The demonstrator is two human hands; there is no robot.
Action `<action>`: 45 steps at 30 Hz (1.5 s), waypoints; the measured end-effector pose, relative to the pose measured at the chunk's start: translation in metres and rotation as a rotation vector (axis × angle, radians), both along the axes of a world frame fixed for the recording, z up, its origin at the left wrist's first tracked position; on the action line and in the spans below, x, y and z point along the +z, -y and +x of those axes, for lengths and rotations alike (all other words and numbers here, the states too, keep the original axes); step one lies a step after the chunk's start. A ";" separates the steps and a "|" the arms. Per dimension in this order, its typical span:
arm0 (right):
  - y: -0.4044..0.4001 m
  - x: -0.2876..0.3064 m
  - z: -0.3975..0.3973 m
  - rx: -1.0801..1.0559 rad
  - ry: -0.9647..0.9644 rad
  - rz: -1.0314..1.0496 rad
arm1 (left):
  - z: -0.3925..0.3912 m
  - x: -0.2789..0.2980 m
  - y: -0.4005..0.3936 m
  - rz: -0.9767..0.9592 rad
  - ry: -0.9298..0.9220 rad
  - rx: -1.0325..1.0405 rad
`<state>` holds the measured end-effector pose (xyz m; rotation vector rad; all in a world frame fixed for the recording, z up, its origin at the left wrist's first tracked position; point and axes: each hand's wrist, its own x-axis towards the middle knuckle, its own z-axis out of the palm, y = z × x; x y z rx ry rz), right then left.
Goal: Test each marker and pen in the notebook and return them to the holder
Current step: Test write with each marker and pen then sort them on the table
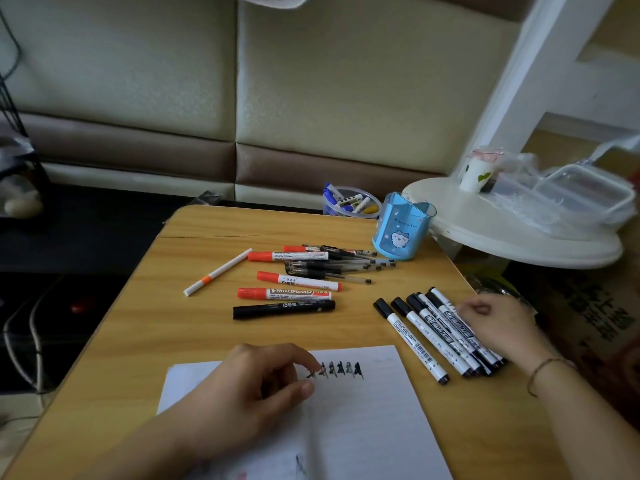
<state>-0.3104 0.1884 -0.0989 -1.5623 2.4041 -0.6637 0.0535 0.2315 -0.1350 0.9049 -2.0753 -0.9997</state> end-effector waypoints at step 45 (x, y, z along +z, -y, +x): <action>-0.082 -0.012 0.175 0.752 1.042 -0.117 | 0.004 0.015 -0.009 -0.409 0.221 -0.125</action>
